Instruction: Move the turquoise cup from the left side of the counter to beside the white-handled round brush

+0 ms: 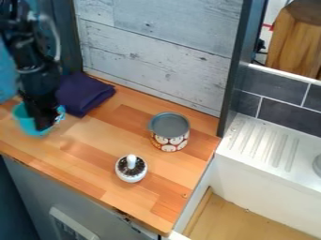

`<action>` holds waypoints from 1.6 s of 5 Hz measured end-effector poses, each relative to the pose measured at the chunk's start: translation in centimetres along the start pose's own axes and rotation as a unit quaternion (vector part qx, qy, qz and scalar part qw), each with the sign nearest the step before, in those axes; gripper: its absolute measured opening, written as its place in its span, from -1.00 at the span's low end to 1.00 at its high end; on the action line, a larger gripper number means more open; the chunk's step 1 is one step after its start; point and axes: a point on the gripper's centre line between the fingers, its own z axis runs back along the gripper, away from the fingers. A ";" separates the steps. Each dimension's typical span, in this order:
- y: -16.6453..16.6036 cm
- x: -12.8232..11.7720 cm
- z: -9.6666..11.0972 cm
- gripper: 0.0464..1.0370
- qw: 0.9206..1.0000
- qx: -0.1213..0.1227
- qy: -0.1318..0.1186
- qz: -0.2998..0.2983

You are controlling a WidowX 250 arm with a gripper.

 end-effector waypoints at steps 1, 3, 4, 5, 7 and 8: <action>-1.6 -0.1 3.3 -0.90 0.999 0.023 -0.029 -0.014; -6.1 0.8 1.8 -0.90 0.995 -0.063 -0.035 -0.066; -8.2 1.6 0.0 -0.90 0.991 -0.087 -0.018 -0.101; -10.3 2.8 -0.5 -0.90 0.986 -0.090 -0.015 -0.138; -10.3 2.6 -0.9 -0.85 0.992 -0.055 0.015 -0.115; -10.2 2.6 0.4 -0.47 0.994 -0.046 0.001 -0.094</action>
